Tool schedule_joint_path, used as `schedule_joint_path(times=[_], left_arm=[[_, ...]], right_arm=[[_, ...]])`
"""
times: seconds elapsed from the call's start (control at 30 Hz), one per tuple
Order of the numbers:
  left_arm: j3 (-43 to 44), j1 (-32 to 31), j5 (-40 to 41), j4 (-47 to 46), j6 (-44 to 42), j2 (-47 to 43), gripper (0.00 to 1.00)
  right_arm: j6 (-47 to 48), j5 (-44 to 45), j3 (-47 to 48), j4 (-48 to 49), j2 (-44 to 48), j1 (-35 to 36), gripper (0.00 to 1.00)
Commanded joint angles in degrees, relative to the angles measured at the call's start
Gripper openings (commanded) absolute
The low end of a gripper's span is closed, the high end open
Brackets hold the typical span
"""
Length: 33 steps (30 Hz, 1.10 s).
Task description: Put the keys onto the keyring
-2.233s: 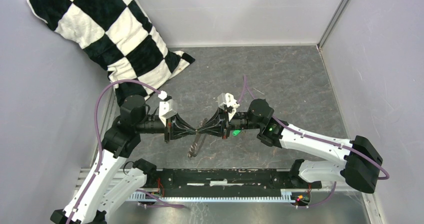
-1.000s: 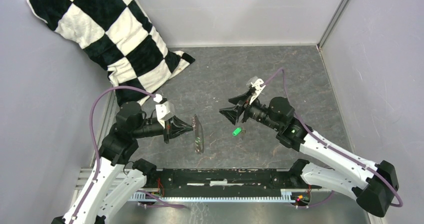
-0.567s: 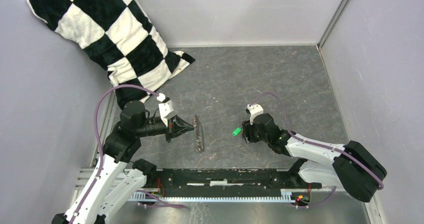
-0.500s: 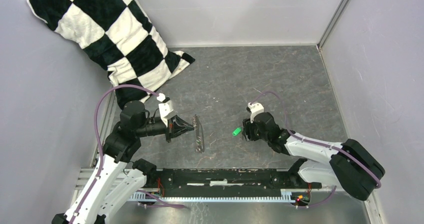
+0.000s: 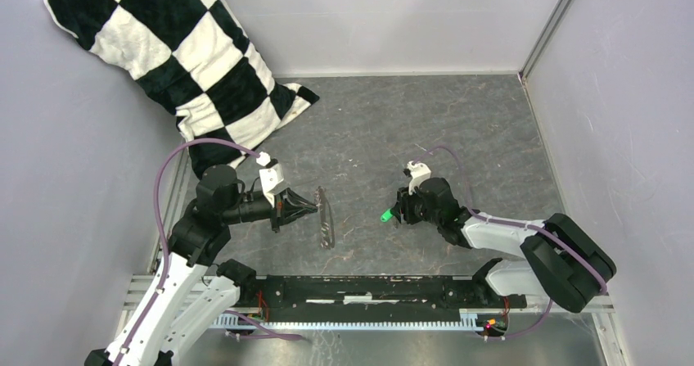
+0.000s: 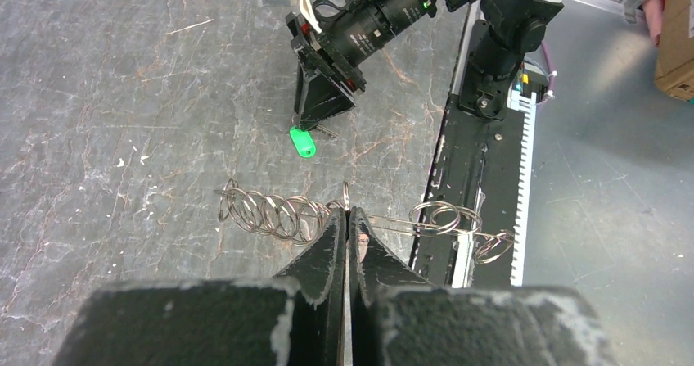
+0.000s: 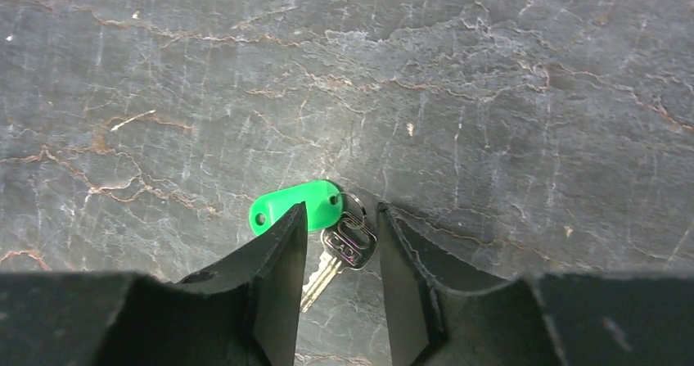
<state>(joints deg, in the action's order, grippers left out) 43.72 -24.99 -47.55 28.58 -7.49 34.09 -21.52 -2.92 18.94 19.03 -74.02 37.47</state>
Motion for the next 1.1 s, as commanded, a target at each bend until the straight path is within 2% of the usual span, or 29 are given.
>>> schedule_joint_path(times=[0.0,0.27,0.57,0.73,0.9,1.07], left_arm=[[1.5,-0.1,0.8,-1.8,1.1,-0.5,0.02],[2.1,-0.1,1.1,-1.9,1.7,-0.3,0.02],[2.8,-0.1,1.2,-1.8,2.1,-0.3,0.02],[2.9,-0.1,1.5,-1.8,2.2,-0.2,0.02],[2.2,-0.2,3.0,-2.4,1.8,-0.2,0.02],[-0.5,-0.2,8.3,-4.0,-2.4,-0.6,0.02]], right_arm=[[-1.1,-2.9,-0.3,4.2,-0.5,-0.2,0.41],[-0.9,-3.1,0.3,4.0,-1.2,-0.2,0.29],[0.1,-2.9,0.6,2.8,-1.7,-0.2,0.24],[0.3,-3.5,0.6,4.1,-1.3,-0.2,0.01],[2.5,-6.8,3.7,2.5,4.6,-0.3,0.01],[4.5,-15.8,11.7,-4.3,11.7,-0.2,0.01]])
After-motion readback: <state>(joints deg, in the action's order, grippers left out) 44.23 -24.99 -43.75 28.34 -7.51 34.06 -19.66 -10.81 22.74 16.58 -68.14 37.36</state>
